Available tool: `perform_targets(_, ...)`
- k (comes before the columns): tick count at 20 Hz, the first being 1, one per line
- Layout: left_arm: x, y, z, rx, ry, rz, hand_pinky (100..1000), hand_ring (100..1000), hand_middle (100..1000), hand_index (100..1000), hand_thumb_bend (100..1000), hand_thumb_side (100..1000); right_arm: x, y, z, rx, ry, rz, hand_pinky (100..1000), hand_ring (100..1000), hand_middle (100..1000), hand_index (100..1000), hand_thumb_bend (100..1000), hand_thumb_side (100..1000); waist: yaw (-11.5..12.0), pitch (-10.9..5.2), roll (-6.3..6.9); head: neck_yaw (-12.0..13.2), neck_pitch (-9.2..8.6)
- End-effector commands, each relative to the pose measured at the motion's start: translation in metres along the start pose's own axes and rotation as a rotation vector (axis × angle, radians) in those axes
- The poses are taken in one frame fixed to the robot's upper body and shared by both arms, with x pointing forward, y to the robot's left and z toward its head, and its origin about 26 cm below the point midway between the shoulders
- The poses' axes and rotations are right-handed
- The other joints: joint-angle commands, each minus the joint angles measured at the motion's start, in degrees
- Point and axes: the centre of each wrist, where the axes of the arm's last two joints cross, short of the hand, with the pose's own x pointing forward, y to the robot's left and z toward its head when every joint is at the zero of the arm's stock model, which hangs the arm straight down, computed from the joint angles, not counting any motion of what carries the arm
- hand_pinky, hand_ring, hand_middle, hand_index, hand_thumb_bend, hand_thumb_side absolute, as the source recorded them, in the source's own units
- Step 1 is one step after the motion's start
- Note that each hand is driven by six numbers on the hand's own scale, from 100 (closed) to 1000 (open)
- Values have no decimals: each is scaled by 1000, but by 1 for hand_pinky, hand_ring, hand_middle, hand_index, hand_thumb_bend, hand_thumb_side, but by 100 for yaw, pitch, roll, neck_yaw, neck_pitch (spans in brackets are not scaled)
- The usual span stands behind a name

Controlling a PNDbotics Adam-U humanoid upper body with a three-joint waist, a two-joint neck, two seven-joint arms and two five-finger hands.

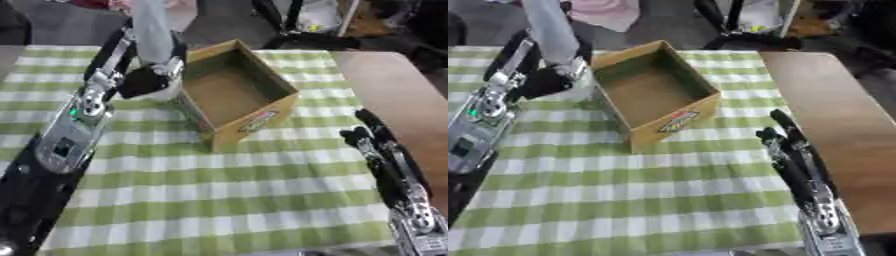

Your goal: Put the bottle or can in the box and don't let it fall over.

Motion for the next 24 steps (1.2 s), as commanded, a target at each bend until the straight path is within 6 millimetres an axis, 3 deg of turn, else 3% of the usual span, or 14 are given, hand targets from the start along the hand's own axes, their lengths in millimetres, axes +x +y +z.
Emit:
perform_targets(1, 7, -4, -20, -51, 3, 27, 655, 1000, 1000, 490, 100, 345, 8, 3, -7, 35, -37, -10, 875, 816, 1000, 1000, 100, 679, -158, -28, -2, 155, -154)
perform_targets(2, 5, -7, -24, -73, 20, 34, 655, 1000, 1000, 493, 100, 344, 8, 5, -8, 46, -40, -13, 875, 816, 1000, 1000, 100, 679, -239, -14, -8, 196, -175)
perform_targets(4, -1, -11, -29, -105, 55, 34, 660, 1000, 1000, 581, 100, 327, 9, 7, -9, 62, -44, -19, 875, 816, 1000, 1000, 100, 682, -373, 16, -13, 268, -219)
perform_targets(5, -6, -12, -31, -115, 75, 25, 670, 1000, 1000, 672, 100, 297, 9, 8, -10, 70, -46, -22, 875, 816, 1000, 1000, 100, 683, -437, 28, -14, 297, -236)
perform_targets(6, -11, -13, -33, -120, 90, 9, 674, 1000, 1000, 699, 100, 343, 9, 9, -10, 75, -46, -24, 875, 816, 1000, 1000, 100, 683, -482, 34, -15, 311, -244)
perform_targets(7, -16, -14, -33, -120, 101, -9, 686, 1000, 1000, 792, 100, 521, 9, 9, -10, 77, -46, -25, 875, 816, 1000, 1000, 100, 684, -510, 37, -16, 315, -245)
perform_targets(8, -22, -14, -33, -115, 111, -30, 691, 1000, 1000, 833, 174, 584, 9, 9, -10, 78, -46, -25, 875, 816, 1000, 1000, 100, 684, -529, 36, -19, 316, -243)
perform_targets(9, -28, -14, -33, -107, 122, -50, 699, 1000, 1000, 894, 325, 675, 9, 9, -10, 77, -46, -25, 875, 816, 1000, 1000, 100, 684, -539, 34, -21, 314, -242)
perform_targets(10, -34, -13, -33, -95, 135, -70, 702, 1000, 1000, 919, 396, 715, 9, 9, -10, 76, -45, -25, 875, 816, 1000, 1000, 100, 684, -543, 30, -23, 311, -244)
perform_targets(11, -40, -13, -32, -81, 144, -88, 709, 1000, 1000, 968, 530, 774, 9, 8, -10, 74, -45, -24, 875, 816, 1000, 1000, 100, 684, -543, 27, -24, 306, -246)
perform_targets(15, -55, -11, -26, -26, 166, -163, 724, 1000, 1000, 1000, 658, 837, 8, 7, -8, 68, -40, -21, 875, 816, 1000, 1000, 100, 685, -508, 15, -29, 278, -241)
perform_targets(18, -59, -1, -17, 6, 164, -233, 720, 1000, 1000, 1000, 647, 823, 7, 6, -8, 63, -40, -21, 875, 816, 1000, 1000, 100, 685, -455, 8, -33, 267, -235)
perform_targets(24, -68, 27, 25, 21, 126, -273, 700, 1000, 1000, 977, 470, 784, 9, 0, -9, 29, -42, -4, 874, 815, 1000, 1000, 100, 683, -200, 13, 5, 80, -240)
